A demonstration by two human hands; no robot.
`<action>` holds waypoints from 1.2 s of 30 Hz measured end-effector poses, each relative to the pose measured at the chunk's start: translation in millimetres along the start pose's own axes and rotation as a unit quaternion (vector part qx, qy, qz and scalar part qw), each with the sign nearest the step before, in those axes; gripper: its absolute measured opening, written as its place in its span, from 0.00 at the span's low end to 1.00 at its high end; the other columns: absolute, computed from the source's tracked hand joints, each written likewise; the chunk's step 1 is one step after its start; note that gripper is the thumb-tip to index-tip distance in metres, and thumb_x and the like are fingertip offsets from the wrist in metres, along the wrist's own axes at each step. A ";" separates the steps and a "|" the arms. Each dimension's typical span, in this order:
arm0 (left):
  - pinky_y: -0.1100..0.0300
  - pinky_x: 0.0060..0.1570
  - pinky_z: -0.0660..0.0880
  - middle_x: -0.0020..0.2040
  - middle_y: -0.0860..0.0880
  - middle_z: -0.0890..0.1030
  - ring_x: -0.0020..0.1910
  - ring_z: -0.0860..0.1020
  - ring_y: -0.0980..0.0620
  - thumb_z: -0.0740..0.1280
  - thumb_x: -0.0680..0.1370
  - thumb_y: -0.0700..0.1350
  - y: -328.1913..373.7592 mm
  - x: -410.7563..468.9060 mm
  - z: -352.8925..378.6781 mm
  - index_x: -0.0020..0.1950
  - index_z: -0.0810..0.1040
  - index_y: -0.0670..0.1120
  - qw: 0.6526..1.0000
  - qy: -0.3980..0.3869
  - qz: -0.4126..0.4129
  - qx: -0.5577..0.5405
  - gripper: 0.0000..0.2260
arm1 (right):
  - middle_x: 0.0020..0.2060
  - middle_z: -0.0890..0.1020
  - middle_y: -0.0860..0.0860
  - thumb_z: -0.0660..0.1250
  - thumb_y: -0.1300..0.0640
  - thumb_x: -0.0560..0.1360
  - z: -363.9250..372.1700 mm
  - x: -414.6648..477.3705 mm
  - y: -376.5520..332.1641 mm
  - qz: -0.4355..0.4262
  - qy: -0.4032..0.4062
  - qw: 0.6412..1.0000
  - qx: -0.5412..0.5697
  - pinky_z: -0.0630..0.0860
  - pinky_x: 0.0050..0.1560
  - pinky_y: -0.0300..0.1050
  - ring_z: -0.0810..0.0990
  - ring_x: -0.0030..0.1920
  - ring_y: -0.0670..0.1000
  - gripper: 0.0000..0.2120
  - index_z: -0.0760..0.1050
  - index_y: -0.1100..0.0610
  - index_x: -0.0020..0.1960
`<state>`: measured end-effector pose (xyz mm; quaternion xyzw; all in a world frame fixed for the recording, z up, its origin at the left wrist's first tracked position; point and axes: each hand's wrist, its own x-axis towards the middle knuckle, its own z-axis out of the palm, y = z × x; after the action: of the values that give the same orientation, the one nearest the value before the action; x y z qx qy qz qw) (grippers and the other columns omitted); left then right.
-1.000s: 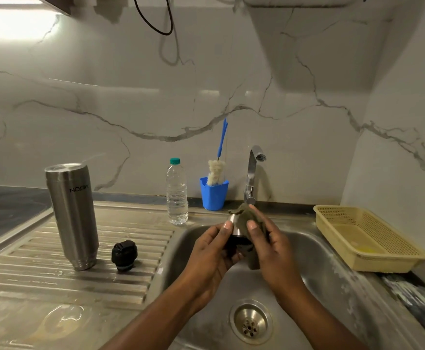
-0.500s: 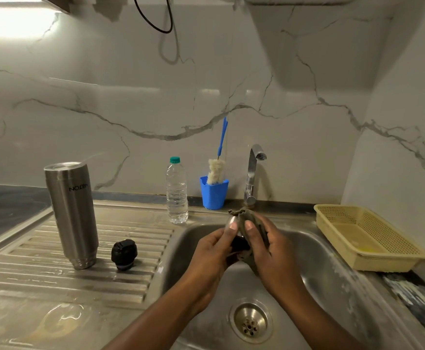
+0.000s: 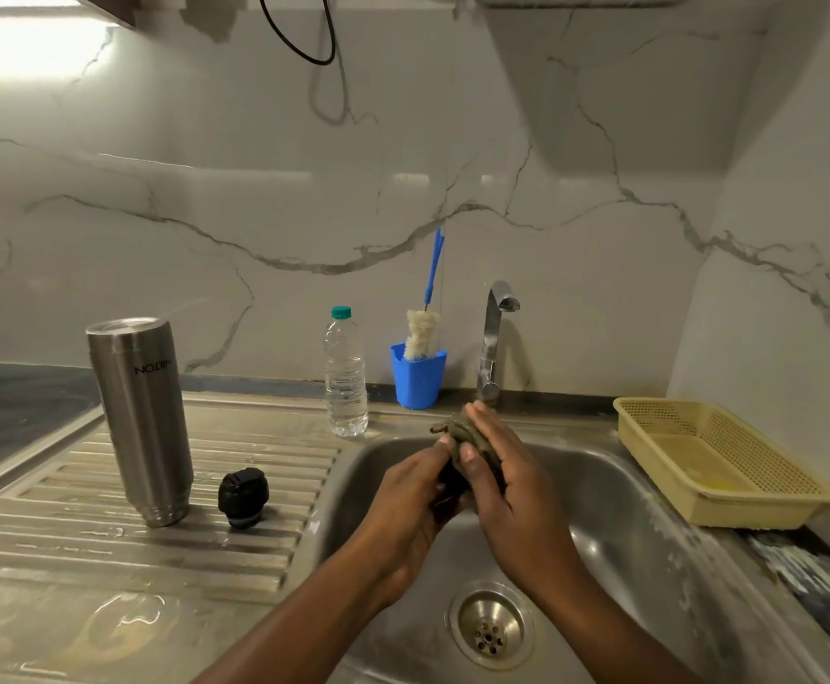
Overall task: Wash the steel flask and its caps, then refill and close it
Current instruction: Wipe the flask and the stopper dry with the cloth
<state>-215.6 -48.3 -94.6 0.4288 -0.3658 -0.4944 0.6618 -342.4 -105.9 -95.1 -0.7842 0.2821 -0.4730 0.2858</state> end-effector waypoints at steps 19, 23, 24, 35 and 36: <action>0.46 0.64 0.78 0.59 0.36 0.85 0.58 0.81 0.41 0.66 0.84 0.52 1.1 5.9 -1.3 0.61 0.86 0.42 0.997 0.055 -0.026 -0.053 0.17 | 0.49 0.87 0.43 0.60 0.49 0.85 -3.9 1.9 -2.8 0.084 0.015 0.994 0.069 0.78 0.49 0.33 0.84 0.52 0.39 0.13 0.80 0.46 0.64; 0.48 0.61 0.81 0.59 0.36 0.86 0.61 0.84 0.39 0.67 0.83 0.50 6.3 11.8 -2.7 0.67 0.79 0.40 0.987 0.102 -0.016 -0.121 0.17 | 0.42 0.84 0.44 0.61 0.51 0.86 -12.0 6.1 1.1 0.116 0.035 0.993 0.005 0.74 0.37 0.27 0.82 0.45 0.35 0.10 0.81 0.49 0.56; 0.48 0.60 0.81 0.59 0.36 0.86 0.61 0.85 0.40 0.67 0.84 0.49 7.7 12.5 -3.0 0.67 0.78 0.40 0.985 0.109 -0.012 -0.132 0.17 | 0.43 0.84 0.44 0.61 0.50 0.85 -13.9 7.0 3.3 0.138 0.038 0.990 0.002 0.74 0.36 0.28 0.83 0.45 0.37 0.09 0.81 0.49 0.55; 0.49 0.50 0.81 0.50 0.38 0.85 0.49 0.83 0.43 0.66 0.84 0.48 4.4 10.0 -3.1 0.56 0.82 0.38 0.993 0.105 0.002 -0.057 0.14 | 0.57 0.85 0.50 0.74 0.62 0.76 -16.2 1.4 -4.3 0.237 -0.078 0.938 0.239 0.84 0.50 0.43 0.86 0.55 0.47 0.20 0.77 0.49 0.65; 0.49 0.52 0.80 0.52 0.37 0.85 0.50 0.83 0.42 0.66 0.84 0.49 4.1 9.8 -3.6 0.58 0.83 0.37 0.993 0.102 0.003 -0.054 0.15 | 0.58 0.84 0.46 0.74 0.64 0.77 -13.7 -1.4 -4.8 0.184 -0.093 0.962 0.178 0.83 0.52 0.39 0.84 0.57 0.42 0.21 0.77 0.45 0.64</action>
<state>-208.5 -56.5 -91.5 0.4393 -0.2703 -0.4655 0.7193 -354.5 -104.2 -87.1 -0.6957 0.3050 -0.3802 0.5277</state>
